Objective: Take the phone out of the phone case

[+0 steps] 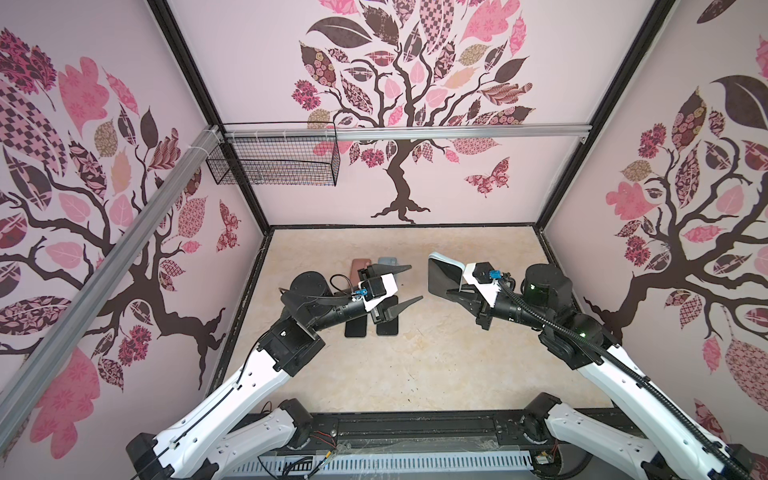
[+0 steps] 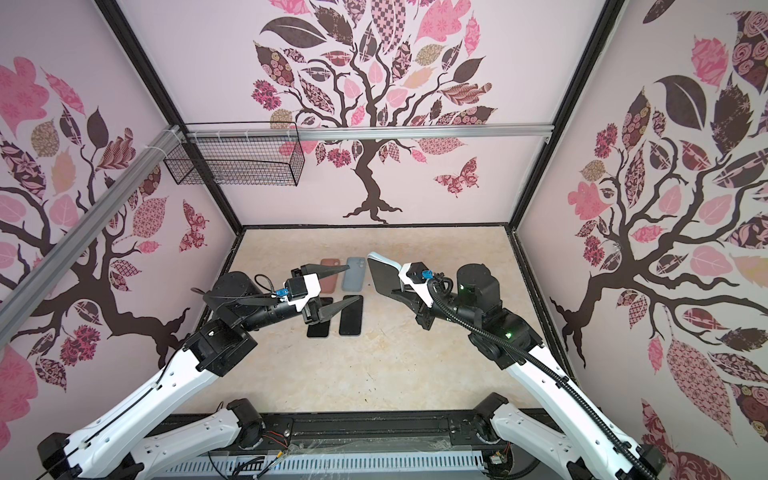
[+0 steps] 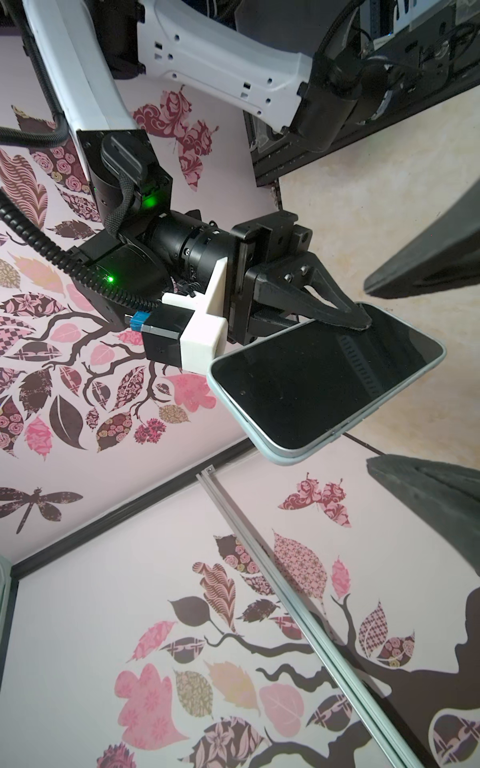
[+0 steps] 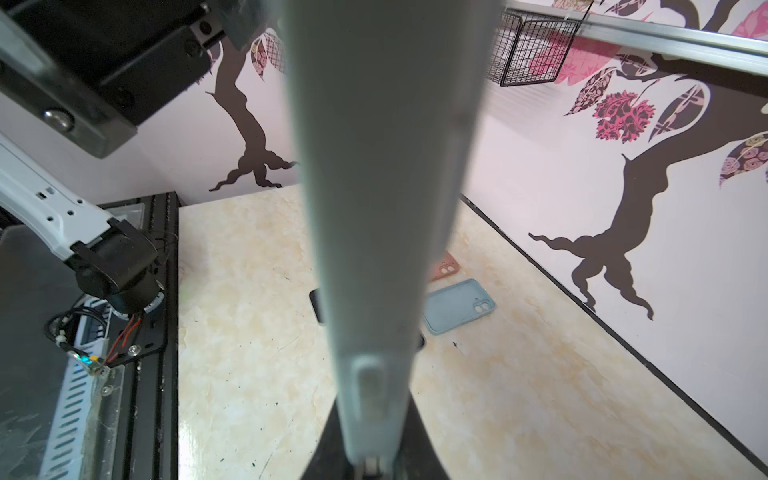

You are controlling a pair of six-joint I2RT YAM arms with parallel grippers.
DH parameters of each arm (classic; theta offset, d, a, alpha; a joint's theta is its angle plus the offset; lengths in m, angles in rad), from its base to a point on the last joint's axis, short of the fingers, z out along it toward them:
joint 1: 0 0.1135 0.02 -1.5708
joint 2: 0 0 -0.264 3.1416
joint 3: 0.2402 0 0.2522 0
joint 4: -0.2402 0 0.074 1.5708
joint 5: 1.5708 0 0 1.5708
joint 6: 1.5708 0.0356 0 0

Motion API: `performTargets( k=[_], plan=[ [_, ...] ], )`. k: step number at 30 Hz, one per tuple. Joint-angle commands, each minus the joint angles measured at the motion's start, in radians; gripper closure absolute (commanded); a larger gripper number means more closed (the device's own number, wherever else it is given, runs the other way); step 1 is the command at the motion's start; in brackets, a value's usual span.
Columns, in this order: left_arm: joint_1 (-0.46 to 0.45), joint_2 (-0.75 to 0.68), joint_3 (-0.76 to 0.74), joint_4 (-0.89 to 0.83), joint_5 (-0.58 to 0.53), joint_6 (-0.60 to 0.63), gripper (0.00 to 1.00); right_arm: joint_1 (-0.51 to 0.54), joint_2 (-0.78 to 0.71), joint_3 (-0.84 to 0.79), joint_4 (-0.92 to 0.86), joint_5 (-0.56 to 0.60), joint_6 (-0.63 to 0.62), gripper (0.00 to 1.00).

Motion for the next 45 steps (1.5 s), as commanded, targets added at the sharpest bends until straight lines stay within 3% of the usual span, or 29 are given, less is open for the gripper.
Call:
performTargets(
  k=[1, 6, 22, 45],
  plan=[
    [-0.006, 0.004, 0.047, 0.008, 0.033, 0.019, 0.39, 0.062, -0.029, 0.026, 0.022, 0.105, -0.06, 1.0],
    [-0.01, 0.003, 0.041, 0.018, 0.035, 0.023, 0.41, 0.109, -0.041, 0.01, 0.048, 0.16, -0.072, 1.0],
    [-0.01, 0.008, 0.036, 0.027, 0.034, 0.042, 0.44, 0.119, -0.031, 0.0, 0.045, 0.074, -0.089, 1.0],
    [-0.011, 0.045, 0.048, 0.017, 0.101, 0.043, 0.45, 0.131, 0.0, 0.015, 0.015, 0.037, -0.115, 1.0]
  ],
)
